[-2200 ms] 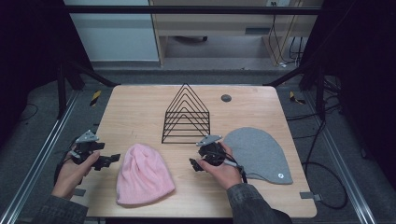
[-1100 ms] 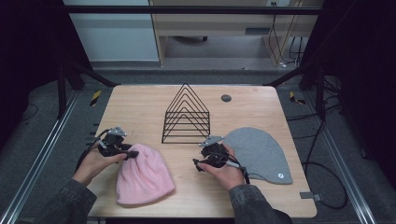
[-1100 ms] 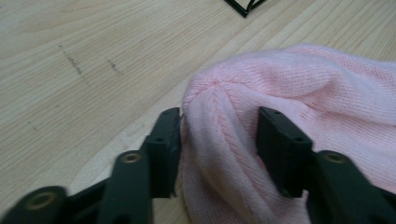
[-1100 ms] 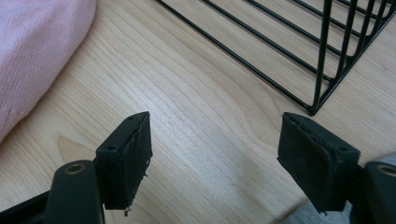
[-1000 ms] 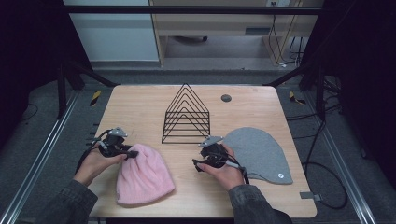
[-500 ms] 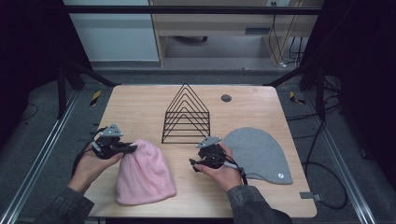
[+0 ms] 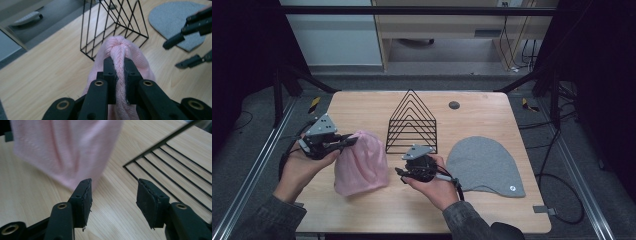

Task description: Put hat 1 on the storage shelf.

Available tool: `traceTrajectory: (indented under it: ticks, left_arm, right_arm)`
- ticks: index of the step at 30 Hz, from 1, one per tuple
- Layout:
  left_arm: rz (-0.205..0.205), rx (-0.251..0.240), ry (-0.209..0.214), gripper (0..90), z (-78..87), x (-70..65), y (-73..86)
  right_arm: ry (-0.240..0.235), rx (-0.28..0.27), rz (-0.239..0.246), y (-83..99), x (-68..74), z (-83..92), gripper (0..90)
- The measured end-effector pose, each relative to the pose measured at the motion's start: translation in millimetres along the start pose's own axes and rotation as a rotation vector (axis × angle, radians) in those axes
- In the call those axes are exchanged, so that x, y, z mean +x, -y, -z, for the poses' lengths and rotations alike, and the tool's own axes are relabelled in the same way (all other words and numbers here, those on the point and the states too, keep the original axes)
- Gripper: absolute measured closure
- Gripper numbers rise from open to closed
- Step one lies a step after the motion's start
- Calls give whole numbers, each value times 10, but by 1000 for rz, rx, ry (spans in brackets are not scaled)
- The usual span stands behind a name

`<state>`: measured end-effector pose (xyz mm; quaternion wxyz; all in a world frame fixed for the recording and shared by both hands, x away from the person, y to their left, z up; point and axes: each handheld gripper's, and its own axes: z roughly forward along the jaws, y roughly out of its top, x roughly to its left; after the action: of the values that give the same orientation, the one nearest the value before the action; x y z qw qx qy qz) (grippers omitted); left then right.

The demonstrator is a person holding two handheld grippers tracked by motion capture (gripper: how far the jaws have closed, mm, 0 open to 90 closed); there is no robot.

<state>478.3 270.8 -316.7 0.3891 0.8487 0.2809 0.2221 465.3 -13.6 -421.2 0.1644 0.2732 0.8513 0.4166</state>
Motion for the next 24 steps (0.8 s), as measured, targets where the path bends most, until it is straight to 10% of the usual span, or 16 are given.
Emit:
traceTrajectory:
  ticks: [15, 19, 24]
  left_arm:
    - [-22, -96, -33, 826, 360, 102, -531]
    - [-21, -110, -41, 825, 409, 117, -591]
    - [-2, -116, -55, 824, 458, 190, -585]
  right_arm:
    - [-47, -23, -12, -365, 125, -247, 442]
    - [-69, -14, 46, -423, 167, -298, 750]
    - [-67, -32, 99, -556, 155, -178, 832]
